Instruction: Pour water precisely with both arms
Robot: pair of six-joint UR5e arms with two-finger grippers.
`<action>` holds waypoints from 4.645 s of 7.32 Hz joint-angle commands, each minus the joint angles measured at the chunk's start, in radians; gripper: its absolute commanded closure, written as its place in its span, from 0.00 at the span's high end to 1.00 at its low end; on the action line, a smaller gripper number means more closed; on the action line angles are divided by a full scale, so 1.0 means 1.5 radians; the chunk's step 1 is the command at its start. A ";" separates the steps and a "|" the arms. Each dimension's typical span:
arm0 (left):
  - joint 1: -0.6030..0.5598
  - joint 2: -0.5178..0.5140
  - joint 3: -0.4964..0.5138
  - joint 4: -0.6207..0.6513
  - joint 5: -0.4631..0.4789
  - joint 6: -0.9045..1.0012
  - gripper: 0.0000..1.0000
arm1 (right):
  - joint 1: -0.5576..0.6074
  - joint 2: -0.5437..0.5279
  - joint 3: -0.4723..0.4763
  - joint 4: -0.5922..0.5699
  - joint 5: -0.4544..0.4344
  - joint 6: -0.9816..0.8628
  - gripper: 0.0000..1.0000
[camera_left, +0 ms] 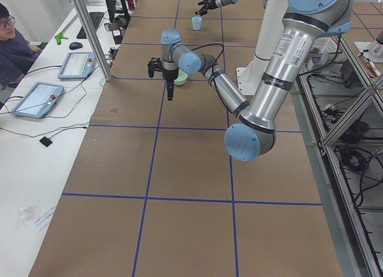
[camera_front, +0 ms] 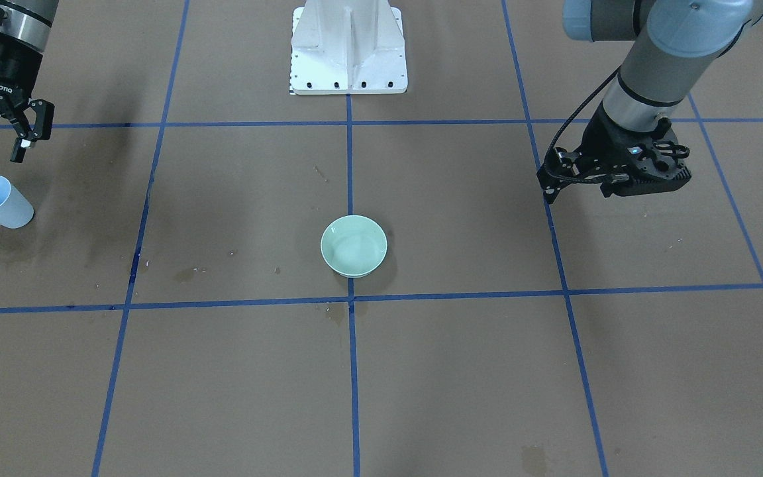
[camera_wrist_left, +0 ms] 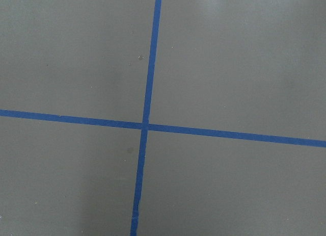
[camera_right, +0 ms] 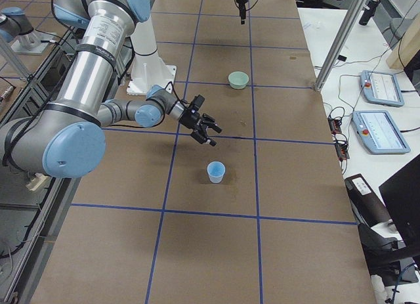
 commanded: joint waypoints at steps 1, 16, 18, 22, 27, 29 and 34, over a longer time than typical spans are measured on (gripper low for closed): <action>0.075 -0.057 0.027 -0.014 0.049 -0.093 1.00 | 0.108 0.042 0.011 0.007 0.101 -0.158 0.99; 0.231 -0.201 0.353 -0.426 0.137 -0.308 0.85 | 0.602 0.311 -0.238 -0.051 0.874 -0.659 0.99; 0.231 -0.201 0.356 -0.426 0.137 -0.307 0.72 | 0.611 0.311 -0.238 -0.053 0.894 -0.659 0.99; 0.232 -0.205 0.371 -0.425 0.137 -0.306 0.54 | 0.617 0.311 -0.241 -0.053 0.909 -0.659 0.99; 0.231 -0.218 0.376 -0.418 0.139 -0.305 0.33 | 0.617 0.311 -0.246 -0.053 0.909 -0.659 0.99; 0.231 -0.218 0.375 -0.417 0.140 -0.305 0.12 | 0.617 0.324 -0.258 -0.052 0.908 -0.659 0.99; 0.209 -0.218 0.363 -0.405 0.137 -0.305 0.00 | 0.617 0.334 -0.272 -0.052 0.908 -0.659 0.99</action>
